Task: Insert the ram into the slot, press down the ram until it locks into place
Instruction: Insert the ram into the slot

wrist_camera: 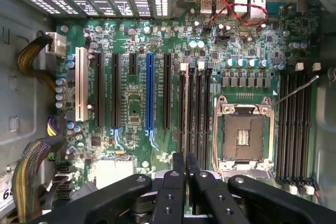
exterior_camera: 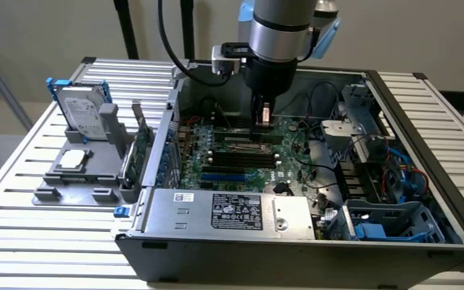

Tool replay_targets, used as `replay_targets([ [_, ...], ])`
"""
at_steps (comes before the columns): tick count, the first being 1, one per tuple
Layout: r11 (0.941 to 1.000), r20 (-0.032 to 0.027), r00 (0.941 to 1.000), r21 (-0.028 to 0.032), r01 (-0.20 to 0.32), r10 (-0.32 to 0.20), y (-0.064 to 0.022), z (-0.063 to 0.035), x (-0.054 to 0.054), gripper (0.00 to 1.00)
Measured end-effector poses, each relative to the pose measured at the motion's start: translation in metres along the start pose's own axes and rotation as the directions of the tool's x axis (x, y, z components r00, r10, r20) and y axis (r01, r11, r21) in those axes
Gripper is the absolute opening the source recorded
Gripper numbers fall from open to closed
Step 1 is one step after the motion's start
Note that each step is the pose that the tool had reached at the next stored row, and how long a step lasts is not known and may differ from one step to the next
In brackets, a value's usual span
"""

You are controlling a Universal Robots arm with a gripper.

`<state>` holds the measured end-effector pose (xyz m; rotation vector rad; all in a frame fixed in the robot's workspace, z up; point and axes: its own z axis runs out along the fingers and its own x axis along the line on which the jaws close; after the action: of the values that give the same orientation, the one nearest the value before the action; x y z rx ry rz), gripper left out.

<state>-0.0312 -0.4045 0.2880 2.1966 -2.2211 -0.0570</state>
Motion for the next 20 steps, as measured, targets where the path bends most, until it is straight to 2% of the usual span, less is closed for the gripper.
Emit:
replay_targets([
  [16,1.0,0.0001,1.0,0.0001,-0.002,0.002,-0.0011,0.029,0.0,0.13],
  [18,1.0,0.0001,1.0,0.0,-0.002,0.002,-0.0014,0.0373,0.0,0.13],
  [20,1.0,0.0,1.0,0.0,-0.003,0.003,-0.0016,0.0409,0.001,0.13],
])
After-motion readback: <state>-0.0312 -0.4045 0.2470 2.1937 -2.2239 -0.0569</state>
